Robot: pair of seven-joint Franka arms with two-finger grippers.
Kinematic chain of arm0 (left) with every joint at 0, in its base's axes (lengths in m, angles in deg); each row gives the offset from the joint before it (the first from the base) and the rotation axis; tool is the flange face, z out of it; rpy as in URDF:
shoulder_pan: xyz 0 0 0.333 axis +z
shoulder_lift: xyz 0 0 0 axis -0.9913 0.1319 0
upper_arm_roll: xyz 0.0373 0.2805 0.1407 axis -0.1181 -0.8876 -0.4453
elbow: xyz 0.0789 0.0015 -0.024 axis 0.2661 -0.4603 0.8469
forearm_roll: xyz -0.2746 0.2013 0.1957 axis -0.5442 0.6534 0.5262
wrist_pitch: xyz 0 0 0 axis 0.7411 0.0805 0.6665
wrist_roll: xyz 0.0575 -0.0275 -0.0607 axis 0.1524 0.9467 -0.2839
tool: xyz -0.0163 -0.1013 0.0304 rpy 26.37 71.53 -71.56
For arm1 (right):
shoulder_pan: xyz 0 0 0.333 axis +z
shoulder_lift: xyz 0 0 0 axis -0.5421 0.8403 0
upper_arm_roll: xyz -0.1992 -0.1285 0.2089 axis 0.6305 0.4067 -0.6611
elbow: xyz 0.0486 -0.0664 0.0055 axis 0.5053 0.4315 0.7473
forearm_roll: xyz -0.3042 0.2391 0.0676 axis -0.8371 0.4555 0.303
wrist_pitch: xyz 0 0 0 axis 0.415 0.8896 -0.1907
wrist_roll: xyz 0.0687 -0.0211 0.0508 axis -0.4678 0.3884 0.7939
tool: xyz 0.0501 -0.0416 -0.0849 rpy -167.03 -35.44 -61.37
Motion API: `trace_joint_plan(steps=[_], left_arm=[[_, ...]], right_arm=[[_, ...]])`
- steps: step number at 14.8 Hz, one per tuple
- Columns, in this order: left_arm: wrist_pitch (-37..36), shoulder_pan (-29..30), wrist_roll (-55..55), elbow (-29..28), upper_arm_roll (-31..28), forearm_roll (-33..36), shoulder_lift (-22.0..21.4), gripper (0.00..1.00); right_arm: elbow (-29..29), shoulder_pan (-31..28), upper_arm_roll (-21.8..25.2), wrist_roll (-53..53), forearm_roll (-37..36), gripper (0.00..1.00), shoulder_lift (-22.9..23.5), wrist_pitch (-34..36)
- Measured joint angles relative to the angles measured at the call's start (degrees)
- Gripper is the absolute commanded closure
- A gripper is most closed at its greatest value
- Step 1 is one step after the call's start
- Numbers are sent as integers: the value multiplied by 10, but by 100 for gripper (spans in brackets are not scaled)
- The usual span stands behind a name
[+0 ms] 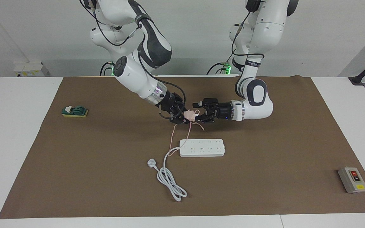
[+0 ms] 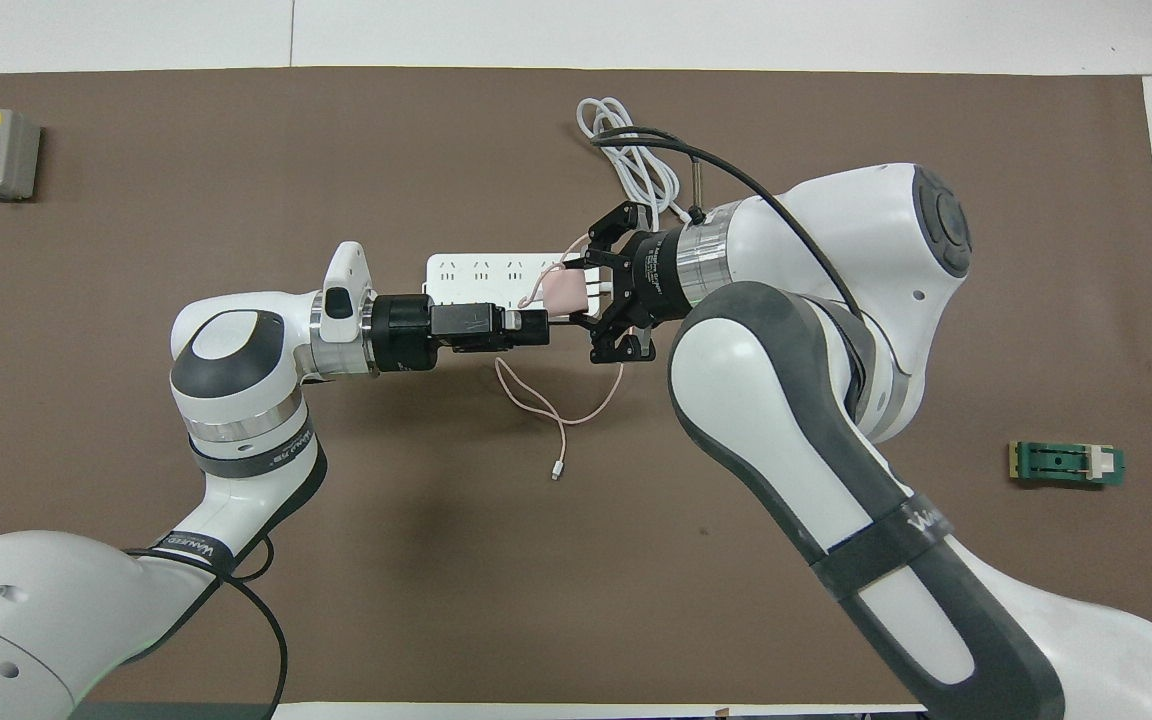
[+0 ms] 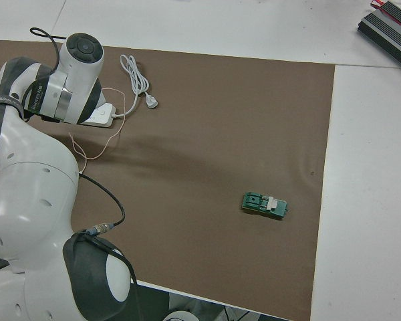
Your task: Plug charger into power strip
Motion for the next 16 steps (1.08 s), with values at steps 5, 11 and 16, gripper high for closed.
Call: trace_joint_plan(steps=[5, 11, 16], left_arm=[[57, -11, 0, 24, 0, -2, 0, 0], [77, -14, 27, 64, -2, -4, 6, 0], [85, -27, 30, 67, 0, -8, 17, 0]], right_arm=[[0, 0, 2, 0, 0, 100, 1, 0], [0, 0, 2, 0, 0, 100, 1, 0], [0, -1, 2, 0, 0, 100, 1, 0]])
